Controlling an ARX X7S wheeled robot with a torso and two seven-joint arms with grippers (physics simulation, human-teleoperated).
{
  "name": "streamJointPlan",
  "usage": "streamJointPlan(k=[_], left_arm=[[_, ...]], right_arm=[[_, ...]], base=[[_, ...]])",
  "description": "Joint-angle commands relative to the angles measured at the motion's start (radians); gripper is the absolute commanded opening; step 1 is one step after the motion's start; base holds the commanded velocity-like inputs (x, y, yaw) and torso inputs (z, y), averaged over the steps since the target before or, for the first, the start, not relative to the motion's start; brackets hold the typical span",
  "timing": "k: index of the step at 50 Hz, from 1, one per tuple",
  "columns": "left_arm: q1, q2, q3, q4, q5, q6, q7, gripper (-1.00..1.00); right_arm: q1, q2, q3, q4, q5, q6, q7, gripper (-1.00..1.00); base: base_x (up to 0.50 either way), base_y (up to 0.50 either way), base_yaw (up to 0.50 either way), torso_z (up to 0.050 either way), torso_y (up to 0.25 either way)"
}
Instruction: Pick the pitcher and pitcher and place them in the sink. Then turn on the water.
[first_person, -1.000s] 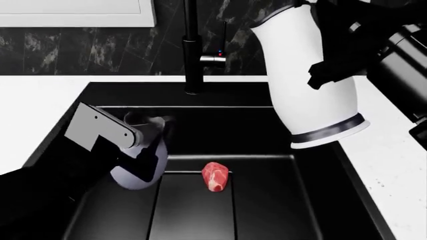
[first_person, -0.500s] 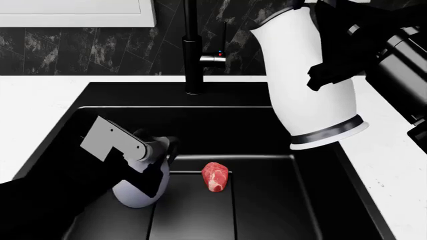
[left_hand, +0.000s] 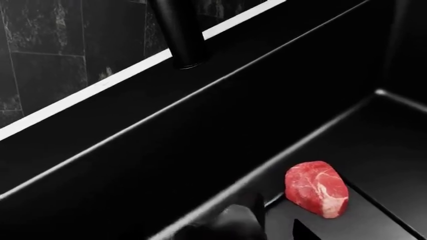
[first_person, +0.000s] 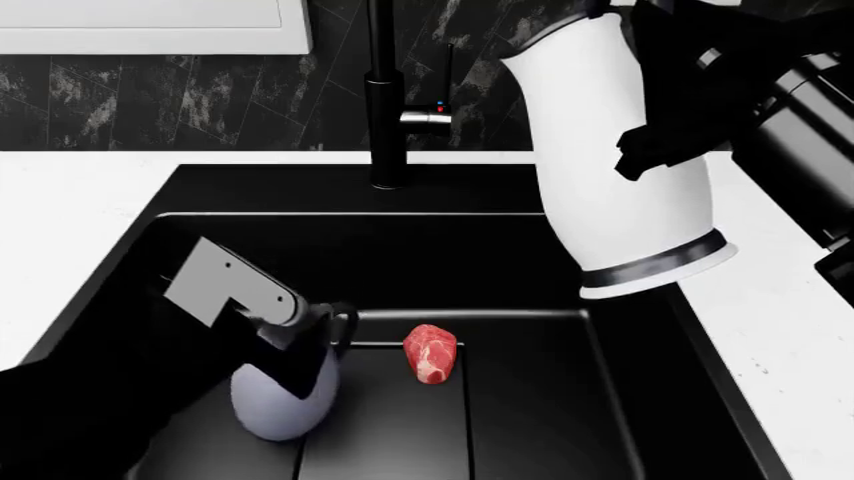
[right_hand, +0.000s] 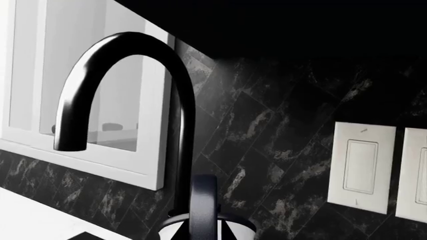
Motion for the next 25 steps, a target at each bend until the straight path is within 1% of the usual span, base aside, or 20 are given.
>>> streamJointPlan(k=[1, 10, 15, 18, 19, 24, 25], left_arm=[[0.358, 0.121, -0.200, 0.005, -0.001, -0.005, -0.017, 1.00], [0.354, 0.119, -0.195, 0.004, -0.003, -0.011, -0.017, 1.00], [0.347, 0.119, -0.215, 0.014, -0.017, -0.009, -0.035, 1.00], [0.313, 0.114, -0.267, 0.038, -0.054, -0.003, -0.060, 1.00], [0.282, 0.107, -0.296, 0.050, -0.091, -0.018, -0.080, 1.00], [0.187, 0.066, -0.351, 0.123, -0.185, -0.069, -0.120, 1.00], [0.142, 0.057, -0.381, 0.139, -0.243, -0.091, -0.159, 1.00]], right_arm=[[0.029, 0.011, 0.024, -0.001, -0.025, -0.008, 0.004, -1.00], [0.023, 0.013, 0.024, -0.004, -0.026, -0.012, 0.005, -1.00], [0.018, 0.015, 0.025, -0.004, -0.028, -0.015, 0.004, -1.00], [0.024, 0.015, 0.025, -0.005, -0.017, -0.012, 0.007, -1.00], [0.029, 0.015, 0.022, -0.003, -0.018, -0.011, 0.006, -1.00], [0.036, 0.014, 0.023, -0.006, 0.001, -0.008, 0.012, -1.00], [0.038, 0.013, 0.024, -0.007, 0.012, -0.007, 0.015, -1.00]], base=[[0.00, 0.00, 0.02, -0.022, 0.000], [0.00, 0.00, 0.02, -0.022, 0.000], [0.00, 0.00, 0.02, -0.023, 0.000], [0.00, 0.00, 0.02, -0.024, 0.000], [0.00, 0.00, 0.02, -0.024, 0.000], [0.00, -0.02, 0.01, -0.023, 0.000], [0.00, 0.00, 0.00, -0.023, 0.000]])
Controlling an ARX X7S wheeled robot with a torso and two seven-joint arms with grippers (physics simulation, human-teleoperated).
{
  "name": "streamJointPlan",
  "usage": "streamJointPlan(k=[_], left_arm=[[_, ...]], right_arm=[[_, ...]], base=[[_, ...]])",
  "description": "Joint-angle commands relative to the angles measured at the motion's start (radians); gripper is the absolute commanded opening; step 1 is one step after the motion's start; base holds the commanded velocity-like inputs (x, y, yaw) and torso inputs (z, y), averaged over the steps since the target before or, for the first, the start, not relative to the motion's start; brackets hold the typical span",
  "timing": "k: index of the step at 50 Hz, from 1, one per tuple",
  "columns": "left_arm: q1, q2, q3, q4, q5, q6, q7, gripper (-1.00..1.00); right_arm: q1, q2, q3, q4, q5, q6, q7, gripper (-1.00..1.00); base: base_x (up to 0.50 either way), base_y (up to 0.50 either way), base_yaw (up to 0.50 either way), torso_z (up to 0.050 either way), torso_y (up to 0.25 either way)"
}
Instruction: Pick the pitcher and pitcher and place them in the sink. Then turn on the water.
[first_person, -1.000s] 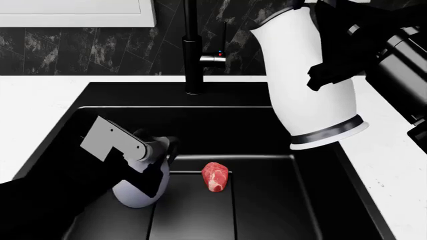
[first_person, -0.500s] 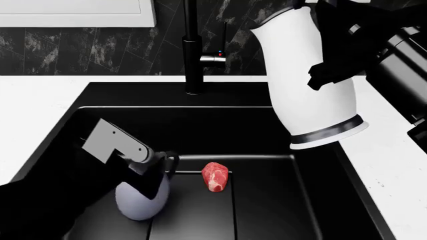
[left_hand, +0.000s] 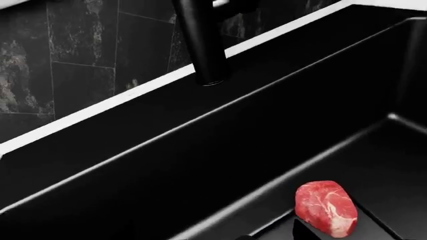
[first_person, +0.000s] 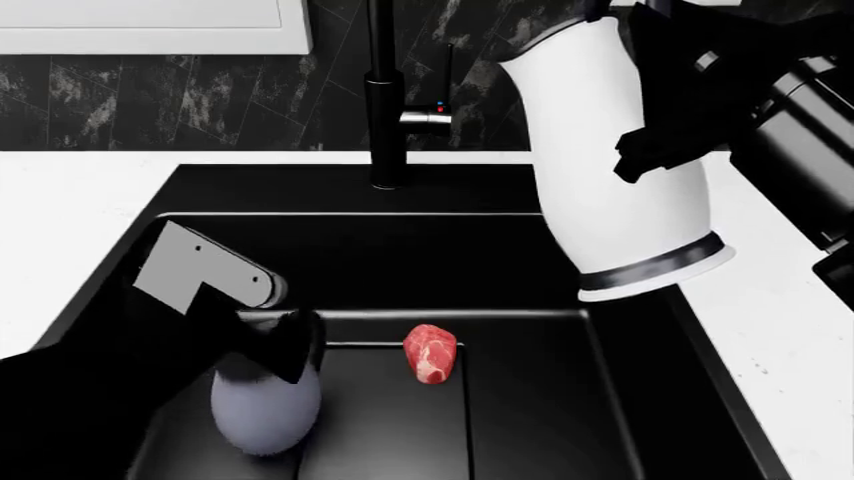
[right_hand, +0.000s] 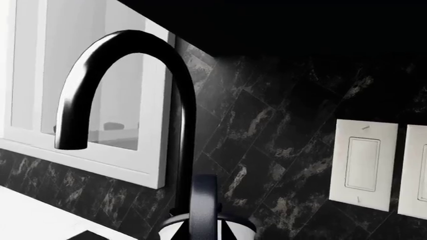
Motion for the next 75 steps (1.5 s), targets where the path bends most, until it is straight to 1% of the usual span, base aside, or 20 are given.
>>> streamJointPlan(k=[1, 2, 6, 8, 13, 19, 23, 33, 42, 50, 55, 63, 75], left_arm=[[0.101, 0.062, -0.280, 0.111, -0.187, -0.075, -0.102, 1.00], [0.059, 0.049, -0.309, 0.127, -0.246, -0.089, -0.135, 1.00], [-0.058, 0.013, -0.341, 0.147, -0.347, -0.133, -0.188, 1.00], [-0.082, 0.006, -0.353, 0.149, -0.379, -0.137, -0.209, 1.00], [-0.206, -0.026, -0.370, 0.144, -0.483, -0.168, -0.267, 1.00], [-0.345, -0.063, -0.349, 0.122, -0.544, -0.224, -0.276, 1.00], [-0.390, -0.071, -0.334, 0.110, -0.556, -0.246, -0.274, 1.00], [-0.423, -0.101, -0.345, 0.107, -0.582, -0.251, -0.273, 1.00], [-0.427, -0.132, -0.366, 0.104, -0.599, -0.243, -0.274, 1.00], [-0.435, -0.157, -0.382, 0.101, -0.618, -0.239, -0.279, 1.00], [-0.434, -0.164, -0.389, 0.096, -0.614, -0.234, -0.277, 1.00], [-0.456, -0.167, -0.383, 0.091, -0.626, -0.236, -0.284, 1.00], [-0.441, -0.171, -0.388, 0.095, -0.614, -0.226, -0.277, 1.00]], right_arm=[[0.044, 0.012, 0.026, -0.008, 0.009, -0.002, 0.013, -1.00], [0.048, 0.011, 0.028, -0.008, 0.024, -0.002, 0.012, -1.00], [0.052, 0.013, 0.025, -0.008, 0.041, 0.003, 0.009, -1.00], [0.053, 0.014, 0.025, -0.008, 0.055, 0.006, 0.011, -1.00], [0.055, 0.016, 0.013, -0.012, 0.101, 0.022, 0.008, -1.00], [0.070, 0.012, -0.012, -0.008, 0.164, 0.046, 0.003, -1.00], [0.078, -0.002, -0.036, 0.002, 0.171, 0.058, -0.006, -1.00], [0.064, -0.032, -0.097, 0.031, 0.168, 0.088, -0.042, -1.00], [0.068, -0.094, -0.194, 0.107, 0.048, 0.114, -0.115, -1.00], [0.053, -0.114, -0.255, 0.167, -0.035, 0.121, -0.176, -1.00], [0.040, -0.113, -0.271, 0.170, -0.040, 0.129, -0.180, -1.00], [0.034, -0.111, -0.287, 0.178, 0.010, 0.162, -0.166, -1.00], [-0.003, -0.126, -0.331, 0.186, -0.005, 0.170, -0.198, -1.00]], base=[[0.00, 0.00, 0.00, -0.020, 0.000], [0.00, 0.00, 0.00, -0.018, 0.000], [0.00, 0.00, 0.00, -0.010, 0.000], [0.00, 0.00, 0.00, 0.000, 0.000], [0.00, 0.00, 0.00, 0.000, 0.000], [0.00, 0.00, 0.00, 0.000, 0.000], [0.00, 0.00, 0.00, 0.000, 0.000], [0.00, 0.00, 0.00, 0.000, 0.001], [0.00, 0.00, 0.00, 0.000, 0.001], [0.00, 0.00, 0.00, 0.000, 0.001], [0.00, 0.00, 0.00, 0.000, 0.002], [0.00, 0.00, 0.00, 0.000, 0.001], [0.00, 0.00, 0.00, 0.000, 0.002]])
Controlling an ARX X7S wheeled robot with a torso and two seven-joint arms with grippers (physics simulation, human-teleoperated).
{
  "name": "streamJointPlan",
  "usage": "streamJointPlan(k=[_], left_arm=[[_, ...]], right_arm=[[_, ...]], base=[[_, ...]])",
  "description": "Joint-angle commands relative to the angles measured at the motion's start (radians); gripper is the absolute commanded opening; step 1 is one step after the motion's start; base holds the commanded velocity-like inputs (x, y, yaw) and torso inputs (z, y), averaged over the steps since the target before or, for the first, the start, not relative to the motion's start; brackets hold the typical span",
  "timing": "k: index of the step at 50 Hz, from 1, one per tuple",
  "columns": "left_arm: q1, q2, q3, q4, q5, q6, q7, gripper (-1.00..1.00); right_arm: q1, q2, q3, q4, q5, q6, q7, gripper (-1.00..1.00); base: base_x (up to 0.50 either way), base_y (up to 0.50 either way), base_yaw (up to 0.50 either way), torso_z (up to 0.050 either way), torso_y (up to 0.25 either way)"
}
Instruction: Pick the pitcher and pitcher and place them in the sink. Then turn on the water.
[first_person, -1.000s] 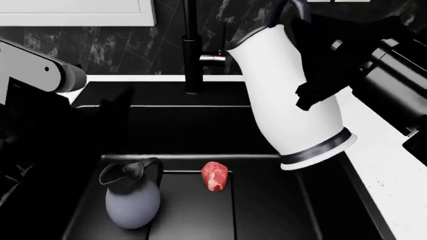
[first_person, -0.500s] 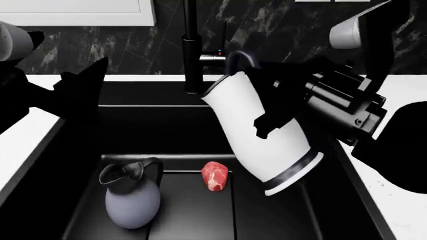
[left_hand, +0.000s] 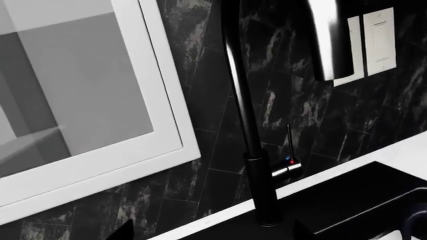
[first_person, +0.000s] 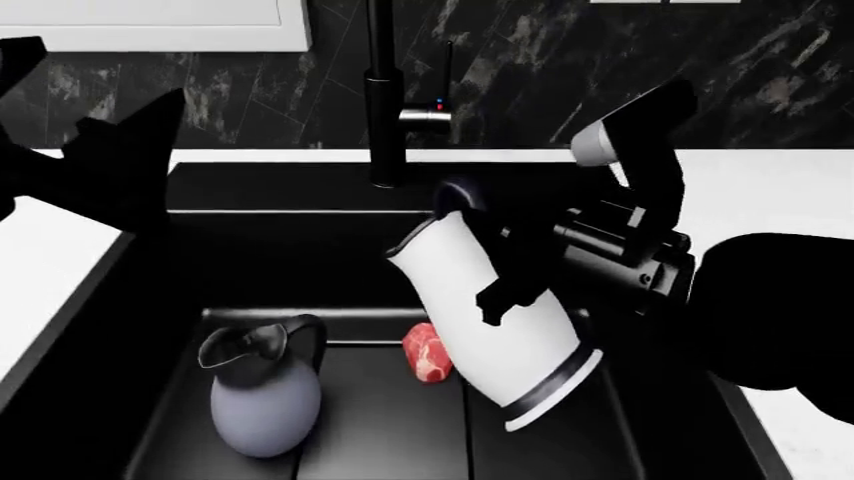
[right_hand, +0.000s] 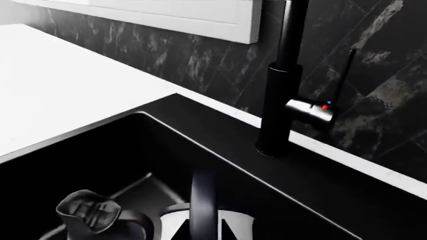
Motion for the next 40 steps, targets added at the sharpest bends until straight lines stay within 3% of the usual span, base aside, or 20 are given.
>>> streamJointPlan(k=[1, 13, 40], left_arm=[[0.004, -0.009, -0.005, 0.002, 0.002, 0.006, 0.004, 1.00], [0.035, -0.013, -0.014, 0.007, 0.018, 0.020, 0.015, 1.00], [0.014, -0.017, -0.002, 0.006, 0.012, 0.020, 0.012, 1.00]], right_arm=[[-0.015, -0.014, -0.016, 0.013, -0.031, 0.008, -0.024, -1.00], [-0.045, -0.038, -0.046, 0.041, -0.040, 0.003, -0.043, -1.00], [-0.311, -0.182, -0.029, 0.183, -0.250, -0.336, -0.181, -1.00]], base=[[0.00, 0.00, 0.00, 0.000, 0.000], [0.00, 0.00, 0.00, 0.000, 0.001], [0.00, 0.00, 0.00, -0.002, 0.001]])
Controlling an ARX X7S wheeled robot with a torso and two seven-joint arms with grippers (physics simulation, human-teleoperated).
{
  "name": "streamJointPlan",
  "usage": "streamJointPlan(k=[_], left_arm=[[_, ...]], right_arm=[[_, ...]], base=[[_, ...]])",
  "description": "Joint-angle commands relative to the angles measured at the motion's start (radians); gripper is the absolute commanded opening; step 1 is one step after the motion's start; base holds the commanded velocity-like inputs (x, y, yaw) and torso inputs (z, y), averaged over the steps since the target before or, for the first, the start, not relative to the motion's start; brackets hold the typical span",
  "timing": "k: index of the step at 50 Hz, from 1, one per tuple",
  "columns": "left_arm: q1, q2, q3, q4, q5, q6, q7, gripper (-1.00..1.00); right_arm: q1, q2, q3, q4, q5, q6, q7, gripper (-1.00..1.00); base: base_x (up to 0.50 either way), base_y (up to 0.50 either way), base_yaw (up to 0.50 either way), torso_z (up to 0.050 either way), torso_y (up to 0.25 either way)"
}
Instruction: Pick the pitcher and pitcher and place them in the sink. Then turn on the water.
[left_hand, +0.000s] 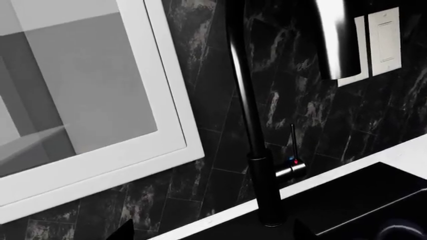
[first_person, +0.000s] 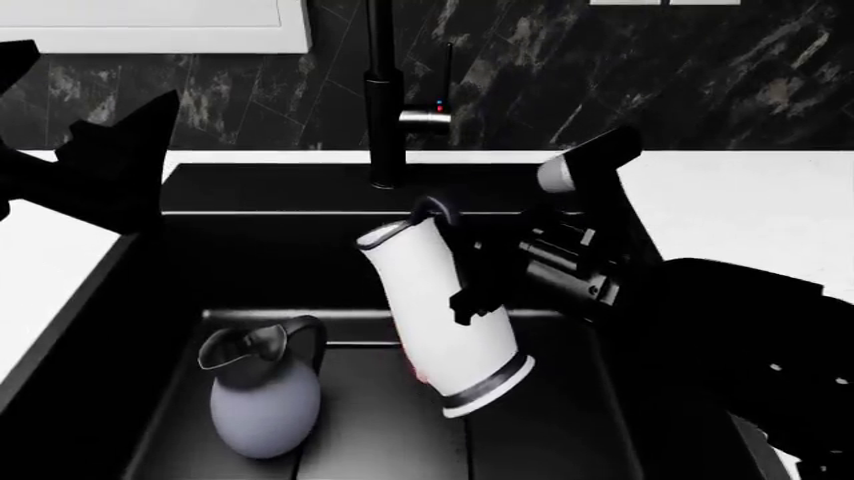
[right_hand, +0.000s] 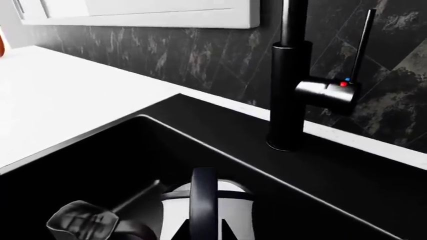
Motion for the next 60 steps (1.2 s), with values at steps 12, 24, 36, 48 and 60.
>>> streamJointPlan(k=[12, 24, 36, 48, 60], left_arm=[[-0.011, -0.004, 0.006, 0.006, -0.005, 0.003, 0.000, 1.00], [-0.024, -0.009, 0.011, 0.006, -0.015, 0.001, -0.003, 1.00], [-0.040, -0.009, 0.021, 0.005, -0.020, -0.002, -0.008, 1.00], [-0.049, -0.007, 0.030, 0.002, -0.017, -0.004, -0.006, 1.00], [-0.054, -0.004, 0.035, -0.002, -0.012, -0.001, -0.002, 1.00]], right_arm=[[-0.284, -0.153, 0.059, 0.084, -0.104, -0.164, -0.068, -1.00], [-0.289, -0.190, 0.007, 0.116, -0.117, -0.144, -0.079, -1.00], [-0.311, -0.196, 0.002, 0.128, -0.123, -0.161, -0.087, -1.00], [-0.320, -0.192, 0.001, 0.127, -0.121, -0.166, -0.084, -1.00], [-0.324, -0.173, 0.005, 0.107, -0.106, -0.153, -0.071, -1.00]], base=[[0.00, 0.00, 0.00, -0.013, 0.000], [0.00, 0.00, 0.00, -0.015, 0.000], [0.00, 0.00, 0.00, -0.016, 0.000], [0.00, 0.00, 0.00, -0.017, 0.000], [0.00, 0.00, 0.00, -0.019, 0.000]])
